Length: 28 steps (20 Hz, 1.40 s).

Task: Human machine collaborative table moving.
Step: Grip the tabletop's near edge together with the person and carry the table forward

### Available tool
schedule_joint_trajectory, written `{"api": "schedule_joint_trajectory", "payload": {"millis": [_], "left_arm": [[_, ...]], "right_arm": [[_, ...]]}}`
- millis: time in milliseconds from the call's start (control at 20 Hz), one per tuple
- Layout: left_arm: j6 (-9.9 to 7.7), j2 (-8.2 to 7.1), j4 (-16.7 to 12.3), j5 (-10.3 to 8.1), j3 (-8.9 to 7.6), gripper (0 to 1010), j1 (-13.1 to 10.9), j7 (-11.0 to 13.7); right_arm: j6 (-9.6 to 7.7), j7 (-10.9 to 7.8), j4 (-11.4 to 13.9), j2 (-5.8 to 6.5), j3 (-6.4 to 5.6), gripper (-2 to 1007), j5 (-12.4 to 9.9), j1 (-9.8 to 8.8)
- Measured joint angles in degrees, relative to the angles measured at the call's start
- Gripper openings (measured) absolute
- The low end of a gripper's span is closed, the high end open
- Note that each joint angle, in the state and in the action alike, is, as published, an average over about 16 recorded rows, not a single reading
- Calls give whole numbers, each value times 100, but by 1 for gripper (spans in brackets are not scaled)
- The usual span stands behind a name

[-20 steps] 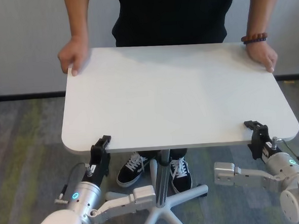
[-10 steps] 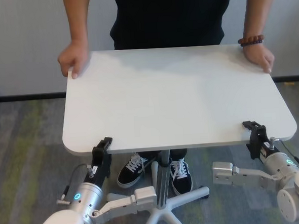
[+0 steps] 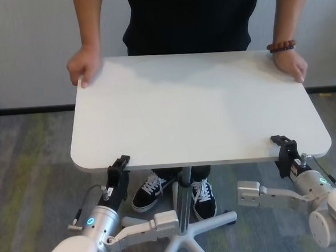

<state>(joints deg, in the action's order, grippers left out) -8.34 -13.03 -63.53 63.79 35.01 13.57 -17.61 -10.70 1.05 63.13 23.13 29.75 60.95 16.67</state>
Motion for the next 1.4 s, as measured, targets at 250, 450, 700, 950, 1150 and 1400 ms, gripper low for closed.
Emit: {"api": "schedule_joint_trajectory", "payload": {"millis": [250,450,700,950,1150,1400], "left_arm": [[2,24,36,-43,-16,273,3,-26],[-5,33,40,-67,-32,273,-3,-41],[-11,31,38,-66,-34,273,-3,-30],[-14,27,42,-50,-23,277,6,-15],[-16,24,46,-41,-16,311,10,-5],[-19,22,50,-34,-10,398,13,8]], "right_arm": [[-34,61,-55,-14,6,318,2,13],[-64,95,-68,-18,3,318,6,8],[-74,81,-66,-17,-3,317,10,3],[-74,57,-64,-15,-2,317,12,4],[-73,38,-62,-13,-1,323,14,5],[-71,17,-60,-11,1,366,15,6]]}}
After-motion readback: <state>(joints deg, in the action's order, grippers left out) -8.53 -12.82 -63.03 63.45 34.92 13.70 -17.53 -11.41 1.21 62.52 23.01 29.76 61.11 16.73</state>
